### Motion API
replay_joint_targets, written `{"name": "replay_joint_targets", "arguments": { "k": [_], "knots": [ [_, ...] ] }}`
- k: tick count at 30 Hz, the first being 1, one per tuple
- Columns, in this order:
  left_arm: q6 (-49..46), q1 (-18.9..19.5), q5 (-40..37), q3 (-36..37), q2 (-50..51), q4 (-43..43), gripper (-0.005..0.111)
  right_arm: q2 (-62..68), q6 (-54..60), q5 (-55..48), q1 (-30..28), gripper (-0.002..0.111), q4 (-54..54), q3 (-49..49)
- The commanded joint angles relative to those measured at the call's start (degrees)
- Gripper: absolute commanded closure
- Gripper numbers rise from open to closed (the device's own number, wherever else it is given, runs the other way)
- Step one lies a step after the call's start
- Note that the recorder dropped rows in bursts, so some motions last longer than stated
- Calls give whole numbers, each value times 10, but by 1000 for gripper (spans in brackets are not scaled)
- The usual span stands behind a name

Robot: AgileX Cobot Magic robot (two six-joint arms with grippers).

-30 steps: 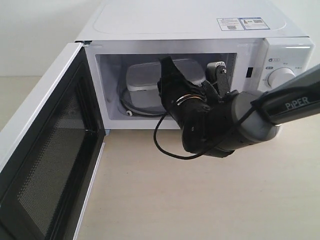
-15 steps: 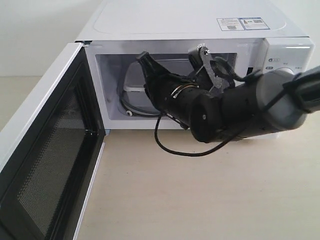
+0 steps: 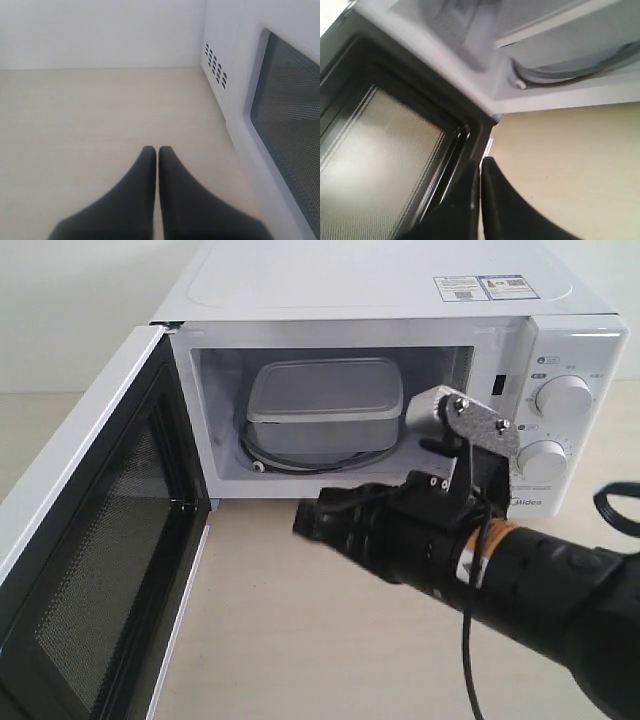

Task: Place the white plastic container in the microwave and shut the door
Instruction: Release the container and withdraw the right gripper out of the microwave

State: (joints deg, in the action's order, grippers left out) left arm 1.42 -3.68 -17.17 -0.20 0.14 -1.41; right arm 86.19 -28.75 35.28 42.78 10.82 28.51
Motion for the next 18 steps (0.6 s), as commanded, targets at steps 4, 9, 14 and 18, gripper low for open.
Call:
{"name": "replay_joint_targets", "arguments": {
  "k": [4,9,14,18],
  "knots": [
    [4,0,2,2,-1,3,102,-53,145,9,36,108,-30,-31],
    [4,0,2,2,-1,3,102,-56,175,5,36,108,-30,-31],
    [4,0,2,2,-1,3,102,-56,221,0,36,108,-30,-31],
    [4,0,2,2,-1,3,102,-56,219,-4,36,108,-29,-31]
  ]
}}
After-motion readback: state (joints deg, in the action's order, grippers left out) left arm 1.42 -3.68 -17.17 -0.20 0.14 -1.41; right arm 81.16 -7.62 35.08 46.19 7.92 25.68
